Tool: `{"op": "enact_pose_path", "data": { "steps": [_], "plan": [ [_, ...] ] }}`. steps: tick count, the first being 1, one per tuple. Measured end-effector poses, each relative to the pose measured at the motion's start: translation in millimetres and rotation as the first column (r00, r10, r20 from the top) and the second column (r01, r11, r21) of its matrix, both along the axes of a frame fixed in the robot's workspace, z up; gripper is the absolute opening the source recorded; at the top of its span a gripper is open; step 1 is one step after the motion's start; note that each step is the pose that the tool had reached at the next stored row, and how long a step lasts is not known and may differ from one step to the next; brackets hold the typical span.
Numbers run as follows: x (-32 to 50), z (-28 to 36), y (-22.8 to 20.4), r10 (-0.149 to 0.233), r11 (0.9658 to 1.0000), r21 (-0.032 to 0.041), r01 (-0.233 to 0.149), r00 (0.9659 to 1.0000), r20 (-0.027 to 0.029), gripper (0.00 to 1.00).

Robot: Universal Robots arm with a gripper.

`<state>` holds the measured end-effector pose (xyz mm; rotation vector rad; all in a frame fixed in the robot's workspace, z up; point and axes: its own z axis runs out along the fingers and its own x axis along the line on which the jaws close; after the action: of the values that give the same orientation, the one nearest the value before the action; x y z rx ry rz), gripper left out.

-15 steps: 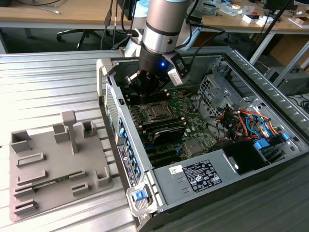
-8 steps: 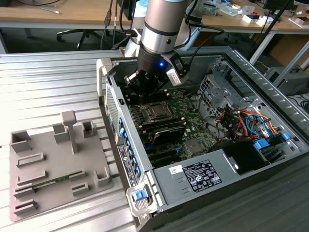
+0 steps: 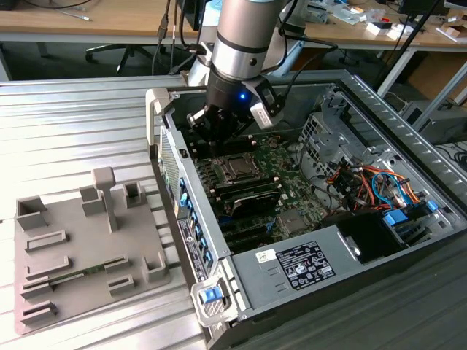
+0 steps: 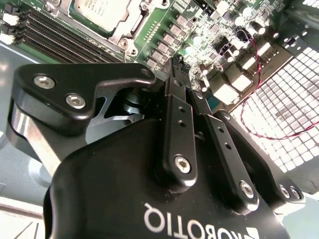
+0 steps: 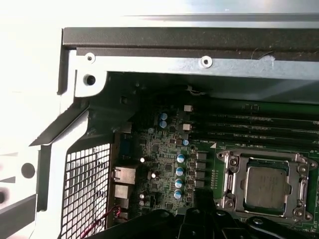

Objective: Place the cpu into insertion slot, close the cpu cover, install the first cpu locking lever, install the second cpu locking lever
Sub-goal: 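Install the first cpu locking lever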

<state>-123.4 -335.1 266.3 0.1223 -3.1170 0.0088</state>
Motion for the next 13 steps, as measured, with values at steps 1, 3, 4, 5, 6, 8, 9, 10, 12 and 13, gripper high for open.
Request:
{"op": "enact_pose_path", "data": {
  "steps": [1, 3, 4, 5, 6, 8, 9, 10, 12, 13],
  "plan": [
    [-0.4, 0.0, 0.6, 0.000, 1.0000, 0.0000, 0.000, 1.0000, 0.0000, 0.11],
    [-1.0, -0.1, 1.3, 0.000, 1.0000, 0.0001, 0.000, 1.0000, 0.0001, 0.11],
    [-1.3, -0.1, 1.5, 0.000, 1.0000, 0.0000, 0.000, 1.0000, 0.0000, 0.11],
    [-1.7, -0.1, 1.7, 0.000, 1.0000, 0.0000, 0.000, 1.0000, 0.0000, 0.11],
    [-2.0, -0.1, 2.0, 0.000, 1.0000, 0.0001, 0.000, 1.0000, 0.0001, 0.11],
    [-2.6, -0.1, 2.3, 0.000, 1.0000, 0.0000, 0.000, 1.0000, 0.0000, 0.11],
    [-2.9, -0.1, 2.5, 0.000, 1.0000, 0.0000, 0.000, 1.0000, 0.0000, 0.11],
    [-3.3, -0.2, 2.8, 0.000, 1.0000, 0.0000, 0.000, 1.0000, 0.0000, 0.11],
    [-3.6, -0.2, 3.2, 0.000, 1.0000, 0.0000, 0.000, 1.0000, 0.0000, 0.11],
    [-3.7, -0.2, 3.3, 0.000, 1.0000, 0.0000, 0.000, 1.0000, 0.0001, 0.11]
  ]
}}
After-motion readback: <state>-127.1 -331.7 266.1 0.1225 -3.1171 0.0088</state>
